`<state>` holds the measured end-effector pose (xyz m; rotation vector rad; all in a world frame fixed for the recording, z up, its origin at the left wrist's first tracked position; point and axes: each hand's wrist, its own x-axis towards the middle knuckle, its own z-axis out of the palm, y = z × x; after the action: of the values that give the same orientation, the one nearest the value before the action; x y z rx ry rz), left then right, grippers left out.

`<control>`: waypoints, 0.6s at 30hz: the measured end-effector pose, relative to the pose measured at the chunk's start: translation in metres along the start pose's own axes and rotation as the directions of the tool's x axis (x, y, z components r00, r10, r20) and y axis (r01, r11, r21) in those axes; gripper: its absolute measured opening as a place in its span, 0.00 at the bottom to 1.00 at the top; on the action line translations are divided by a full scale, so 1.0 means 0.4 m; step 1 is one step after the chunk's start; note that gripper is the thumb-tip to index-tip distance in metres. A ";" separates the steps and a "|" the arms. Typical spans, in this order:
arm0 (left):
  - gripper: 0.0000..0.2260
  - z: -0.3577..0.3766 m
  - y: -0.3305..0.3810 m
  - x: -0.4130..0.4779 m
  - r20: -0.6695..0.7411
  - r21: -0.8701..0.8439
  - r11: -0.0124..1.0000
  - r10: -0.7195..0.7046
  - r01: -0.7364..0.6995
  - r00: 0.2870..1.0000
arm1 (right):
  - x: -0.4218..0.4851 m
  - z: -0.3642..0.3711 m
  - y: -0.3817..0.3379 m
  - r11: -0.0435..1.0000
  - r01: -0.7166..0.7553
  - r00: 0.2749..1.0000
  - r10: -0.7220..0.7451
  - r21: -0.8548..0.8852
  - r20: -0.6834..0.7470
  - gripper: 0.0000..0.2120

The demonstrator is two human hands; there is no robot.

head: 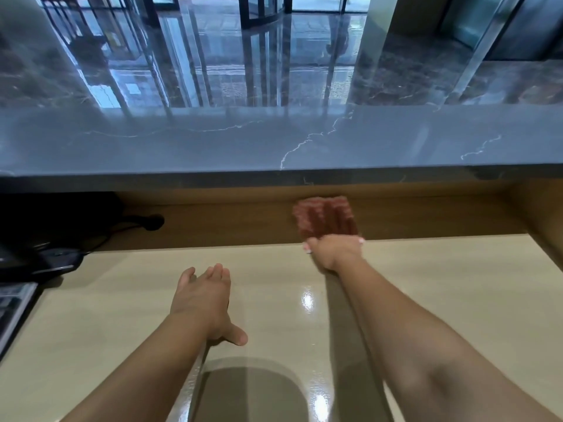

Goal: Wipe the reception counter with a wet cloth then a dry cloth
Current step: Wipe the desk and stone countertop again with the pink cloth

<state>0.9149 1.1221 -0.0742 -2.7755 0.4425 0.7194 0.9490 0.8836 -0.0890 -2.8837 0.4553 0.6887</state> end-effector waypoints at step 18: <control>0.53 0.077 -0.059 -0.017 -0.236 -0.342 0.925 0.086 -0.166 0.968 | 0.024 0.000 -0.247 0.998 -0.048 0.992 0.044 0.037 0.117 0.24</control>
<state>0.9042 1.1547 -0.0935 -3.2157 0.5905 0.5732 0.9889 0.9744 -0.0869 -2.7853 0.5150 0.8400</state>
